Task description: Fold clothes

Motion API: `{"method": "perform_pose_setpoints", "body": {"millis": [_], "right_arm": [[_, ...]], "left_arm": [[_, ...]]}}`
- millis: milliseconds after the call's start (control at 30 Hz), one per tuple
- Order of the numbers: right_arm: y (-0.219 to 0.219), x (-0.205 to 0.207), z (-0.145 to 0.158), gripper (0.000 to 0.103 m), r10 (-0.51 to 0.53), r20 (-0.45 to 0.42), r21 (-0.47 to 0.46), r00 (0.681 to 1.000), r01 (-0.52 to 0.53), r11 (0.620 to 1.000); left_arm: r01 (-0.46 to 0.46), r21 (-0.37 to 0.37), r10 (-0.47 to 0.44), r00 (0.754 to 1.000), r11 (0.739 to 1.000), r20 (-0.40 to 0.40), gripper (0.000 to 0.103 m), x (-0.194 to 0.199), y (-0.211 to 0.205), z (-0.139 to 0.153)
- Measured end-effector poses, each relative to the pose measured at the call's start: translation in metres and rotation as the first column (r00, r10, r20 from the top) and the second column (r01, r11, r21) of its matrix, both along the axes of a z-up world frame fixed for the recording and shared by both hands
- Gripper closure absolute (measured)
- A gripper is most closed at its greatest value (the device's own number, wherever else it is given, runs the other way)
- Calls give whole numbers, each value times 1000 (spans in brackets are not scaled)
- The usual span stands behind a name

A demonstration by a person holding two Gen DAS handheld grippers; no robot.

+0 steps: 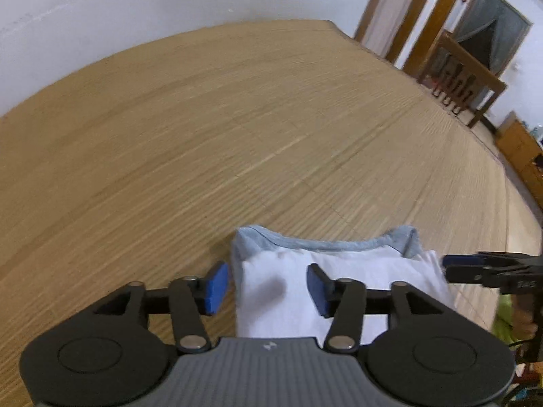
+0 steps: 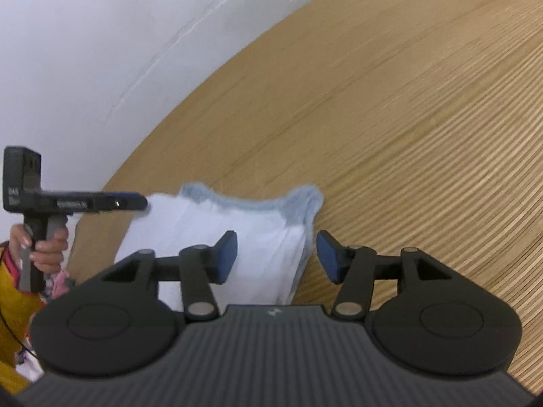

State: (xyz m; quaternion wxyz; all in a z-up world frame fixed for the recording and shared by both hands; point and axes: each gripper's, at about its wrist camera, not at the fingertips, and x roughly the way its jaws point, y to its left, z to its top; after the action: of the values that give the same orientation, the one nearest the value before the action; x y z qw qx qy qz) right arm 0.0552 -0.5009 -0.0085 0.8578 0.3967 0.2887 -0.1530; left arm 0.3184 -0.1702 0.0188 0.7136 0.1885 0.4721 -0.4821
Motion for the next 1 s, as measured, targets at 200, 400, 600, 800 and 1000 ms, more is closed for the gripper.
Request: {"method": "perform_pose_setpoints", "body": {"millis": [200, 400, 600, 800, 1000], "right_arm": [[6, 14, -13, 86, 5, 4, 8, 1000, -5, 1000], [-2, 26, -12, 92, -9, -31, -43, 999, 8, 999], [-11, 38, -12, 89, -24, -64, -94, 998, 18, 995], [-10, 23, 5, 59, -88, -82, -137, 993, 76, 988], [-12, 7, 4, 31, -83, -66, -120, 994, 75, 990]], "left_arm": [[-3, 21, 5, 997, 1000, -79, 92, -4, -11, -27], [-17, -66, 17, 1000, 998, -4, 95, -6, -6, 1], [-36, 34, 37, 999, 999, -32, 78, 17, -39, -41], [-40, 24, 39, 999, 999, 17, 44, 21, -31, -31], [-21, 82, 25, 998, 996, -59, 32, 35, -37, -51]]}}
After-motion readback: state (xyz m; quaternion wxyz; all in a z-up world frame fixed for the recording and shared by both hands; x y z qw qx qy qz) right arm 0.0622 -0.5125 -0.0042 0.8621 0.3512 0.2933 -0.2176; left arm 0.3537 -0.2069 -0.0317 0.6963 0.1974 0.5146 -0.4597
